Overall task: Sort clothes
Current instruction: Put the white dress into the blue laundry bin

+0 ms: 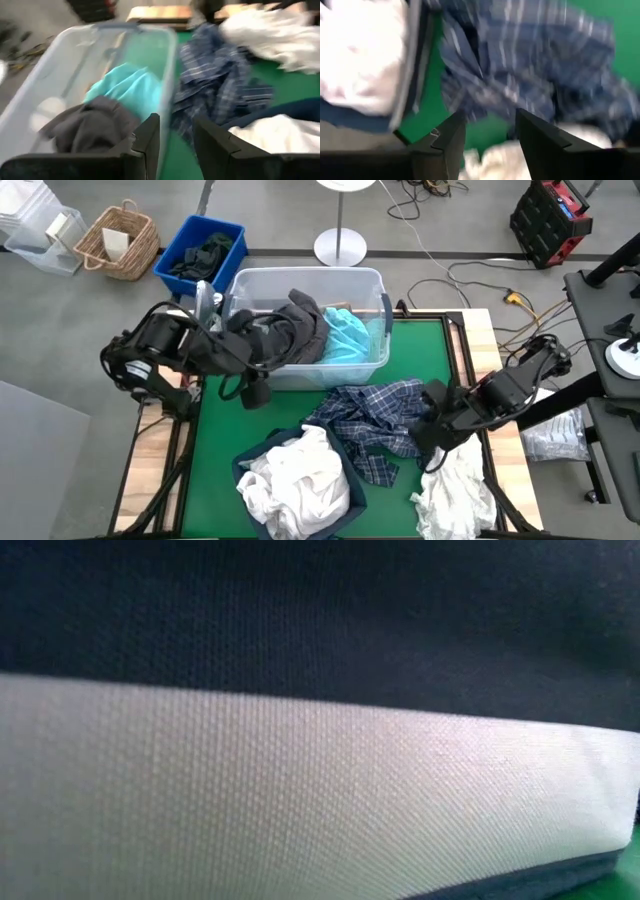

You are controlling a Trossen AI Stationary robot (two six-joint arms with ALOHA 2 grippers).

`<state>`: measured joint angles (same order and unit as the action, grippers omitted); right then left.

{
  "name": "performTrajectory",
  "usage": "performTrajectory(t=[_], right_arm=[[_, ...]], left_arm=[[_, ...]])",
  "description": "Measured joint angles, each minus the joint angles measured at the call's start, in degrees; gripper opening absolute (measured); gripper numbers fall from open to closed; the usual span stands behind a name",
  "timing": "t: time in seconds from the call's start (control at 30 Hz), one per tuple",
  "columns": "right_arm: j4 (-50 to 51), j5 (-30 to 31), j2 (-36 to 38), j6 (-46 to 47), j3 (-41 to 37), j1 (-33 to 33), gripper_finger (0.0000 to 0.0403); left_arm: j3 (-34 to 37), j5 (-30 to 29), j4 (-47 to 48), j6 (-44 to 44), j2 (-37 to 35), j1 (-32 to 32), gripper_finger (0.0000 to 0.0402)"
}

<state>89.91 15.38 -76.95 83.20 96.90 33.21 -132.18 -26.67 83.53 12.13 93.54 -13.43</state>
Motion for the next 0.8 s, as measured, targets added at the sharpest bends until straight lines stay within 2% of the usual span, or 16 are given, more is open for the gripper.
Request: performTrajectory(t=[0.1, 0.23, 0.57, 0.7, 0.8], right_arm=[[0.03, -7.18, -0.04, 2.96, -3.81, 0.02, 0.0179], [0.07, -13.32, -0.02, 5.35, -9.66, 0.39, 0.0201], [0.16, -28.43, 0.15, 8.83, -25.58, 0.94, 0.0241], [0.19, -32.98, 0.15, 9.81, -30.9, 1.33, 0.0251], [-0.78, -33.95, 0.33, 9.79, -33.93, 1.42, 0.0255]], left_arm=[[0.0, -4.1, 3.68, 3.22, -0.67, -0.06, 0.0096], [0.0, -7.2, 6.57, 7.08, -1.88, -0.07, 0.0096], [1.14, -8.86, 6.49, 8.1, -3.92, -0.09, 0.0096], [2.59, -8.94, 6.5, 8.07, -4.11, -0.09, 0.0096], [3.75, -8.94, 6.47, 8.08, -4.05, -0.09, 0.0096]])
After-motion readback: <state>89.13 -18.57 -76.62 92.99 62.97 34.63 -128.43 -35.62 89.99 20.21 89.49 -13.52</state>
